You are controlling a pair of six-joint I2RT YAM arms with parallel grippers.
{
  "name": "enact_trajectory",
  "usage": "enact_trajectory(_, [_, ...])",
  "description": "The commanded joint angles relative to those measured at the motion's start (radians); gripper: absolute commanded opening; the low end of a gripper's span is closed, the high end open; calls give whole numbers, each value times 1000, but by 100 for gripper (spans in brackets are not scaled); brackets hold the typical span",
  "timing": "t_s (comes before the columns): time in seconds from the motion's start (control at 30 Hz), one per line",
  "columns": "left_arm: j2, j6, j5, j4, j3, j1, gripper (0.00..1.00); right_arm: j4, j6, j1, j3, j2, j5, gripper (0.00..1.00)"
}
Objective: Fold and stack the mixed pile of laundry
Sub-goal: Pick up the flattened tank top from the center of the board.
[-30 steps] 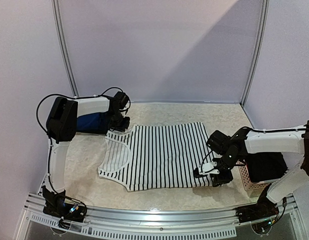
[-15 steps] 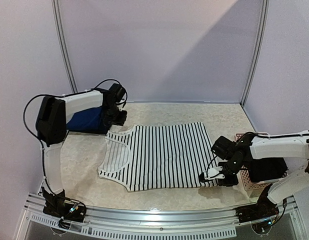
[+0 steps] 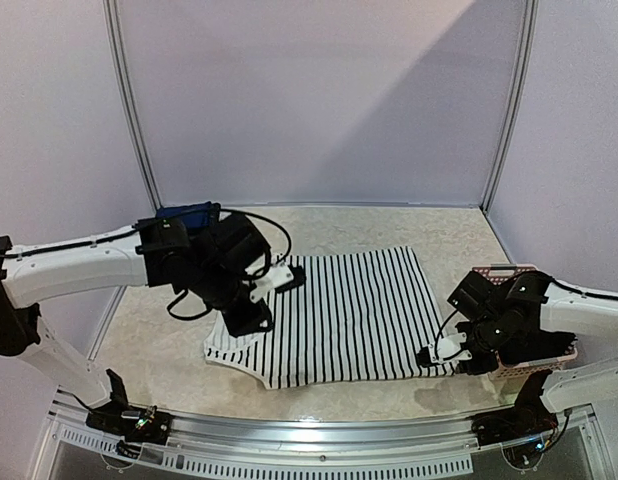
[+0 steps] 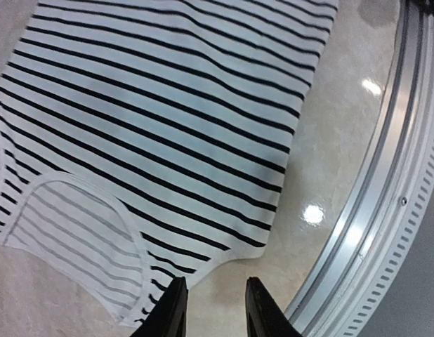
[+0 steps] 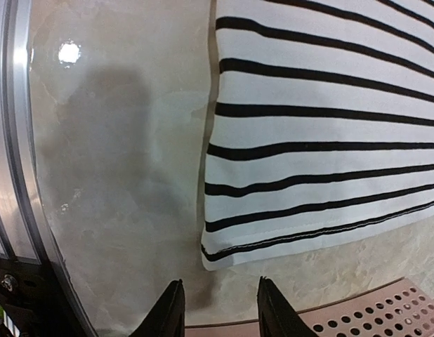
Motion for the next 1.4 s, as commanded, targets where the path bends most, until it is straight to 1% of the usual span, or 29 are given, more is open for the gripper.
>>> enact_trajectory(0.0, [21,9,106,89,-126,-105,30,18,-33,-5,-39,-23,10,38])
enact_trajectory(0.13, [114,12,90,127,-151,-198,30,50,-44,-6,-57,-16,0,40])
enact_trajectory(0.2, [150,8,81,151,-155,-219,30,68,-47,-6,-64,-3,1,41])
enact_trajectory(0.33, [190,-1,62,192,-167,-233,30,93,-47,-7,-70,34,-8,41])
enact_trajectory(0.6, [244,-10,6,192,-199,-241,28,116,-52,-21,-77,75,-25,41])
enact_trajectory(0.73, [271,-14,-65,193,-216,-242,25,112,-58,-26,-79,76,-24,41])
enact_trajectory(0.83, [297,-14,-86,182,-208,-243,22,106,-64,-34,-80,74,-25,41])
enact_trajectory(0.87, [299,-15,-86,182,-208,-243,21,104,-67,-38,-81,74,-55,41])
enact_trajectory(1.07, [302,-25,-97,175,-206,-245,7,96,-85,-54,-85,82,-76,41])
enact_trajectory(1.2, [275,-43,-91,174,-216,-249,0,73,-103,-54,-80,82,-98,42])
enact_trajectory(1.37, [233,-50,-73,165,-220,-256,0,70,-120,-54,-77,94,-119,42])
